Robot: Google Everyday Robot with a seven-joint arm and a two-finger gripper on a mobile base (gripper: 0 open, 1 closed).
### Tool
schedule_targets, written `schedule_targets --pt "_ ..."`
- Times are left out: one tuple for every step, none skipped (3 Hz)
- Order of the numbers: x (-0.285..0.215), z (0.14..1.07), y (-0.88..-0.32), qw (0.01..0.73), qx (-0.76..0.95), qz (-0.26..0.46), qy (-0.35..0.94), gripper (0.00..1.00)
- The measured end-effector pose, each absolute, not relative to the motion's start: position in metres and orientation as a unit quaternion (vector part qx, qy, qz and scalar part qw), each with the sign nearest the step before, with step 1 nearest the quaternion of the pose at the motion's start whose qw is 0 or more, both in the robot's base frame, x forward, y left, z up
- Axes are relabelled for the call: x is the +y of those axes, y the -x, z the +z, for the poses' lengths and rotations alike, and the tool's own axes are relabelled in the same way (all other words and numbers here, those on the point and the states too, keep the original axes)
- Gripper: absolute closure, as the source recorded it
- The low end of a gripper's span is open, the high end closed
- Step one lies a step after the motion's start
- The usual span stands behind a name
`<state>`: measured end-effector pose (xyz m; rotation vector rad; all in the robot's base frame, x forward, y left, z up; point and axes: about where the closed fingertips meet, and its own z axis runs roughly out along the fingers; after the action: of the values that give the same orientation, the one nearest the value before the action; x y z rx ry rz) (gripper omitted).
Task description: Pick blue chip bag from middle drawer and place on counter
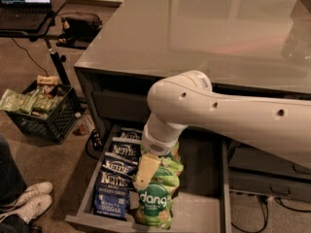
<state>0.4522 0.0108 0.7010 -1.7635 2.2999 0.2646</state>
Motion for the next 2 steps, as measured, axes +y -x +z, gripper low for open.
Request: schedule_targets --pt "0.011 0.698 -0.452 0.113 0.785 0.092 0.602 0.00" --pt "0.027 0.681 -0.447 0.122 0.780 0.104 0.605 0.00"
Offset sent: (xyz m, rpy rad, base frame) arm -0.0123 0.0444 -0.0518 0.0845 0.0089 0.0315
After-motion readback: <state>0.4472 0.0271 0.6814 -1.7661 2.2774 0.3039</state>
